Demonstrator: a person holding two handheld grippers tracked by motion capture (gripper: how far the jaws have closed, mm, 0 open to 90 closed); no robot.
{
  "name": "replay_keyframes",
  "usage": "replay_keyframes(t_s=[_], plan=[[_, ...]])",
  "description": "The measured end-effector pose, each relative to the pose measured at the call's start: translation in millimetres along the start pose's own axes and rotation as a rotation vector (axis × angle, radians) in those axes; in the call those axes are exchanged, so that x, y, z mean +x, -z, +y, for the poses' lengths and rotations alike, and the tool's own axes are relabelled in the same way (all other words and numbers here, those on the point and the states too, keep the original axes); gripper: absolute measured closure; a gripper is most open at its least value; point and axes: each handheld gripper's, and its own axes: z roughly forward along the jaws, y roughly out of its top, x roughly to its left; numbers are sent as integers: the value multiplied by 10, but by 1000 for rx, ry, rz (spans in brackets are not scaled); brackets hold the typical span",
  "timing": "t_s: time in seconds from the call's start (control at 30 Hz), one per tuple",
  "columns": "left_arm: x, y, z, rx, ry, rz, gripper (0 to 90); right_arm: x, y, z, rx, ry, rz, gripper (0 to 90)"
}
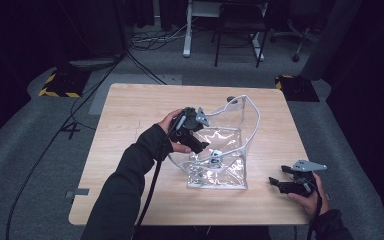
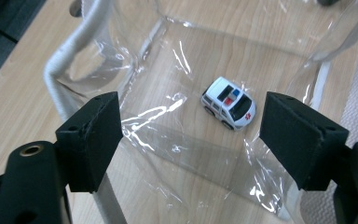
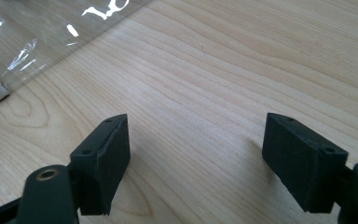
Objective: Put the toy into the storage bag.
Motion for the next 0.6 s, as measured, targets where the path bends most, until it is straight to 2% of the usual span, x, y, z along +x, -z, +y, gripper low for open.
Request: replay_keyframes(t_s=[0.07,0.1,0.2,0.27,0.33,0.4,0.43,0.47,0.5,0.6], plan=[[-4,16,-1,-5,-2,-3,199,0,0,0,0,0,0,236],[-4,48,-2,-17,-12,8,200,0,0,0,0,0,0,236],[-7,85,-9,-33,-7,20,200,0,0,0,0,0,0,236],[11,124,-24,-49,1,32,198,0,0,0,0,0,0,236],[28,157,-37,-57,18,23,190,0,0,0,0,0,0,236],[45,193,-52,-66,14,51,190,0,0,0,0,0,0,236],[45,193,-52,-66,14,51,190,0,0,0,0,0,0,236],[53,207,-61,-74,24,37,190,0,0,0,0,0,0,236],[63,224,-70,-79,26,41,189,0,0,0,0,0,0,236],[89,264,-106,-108,53,74,186,0,0,0,0,0,0,235]])
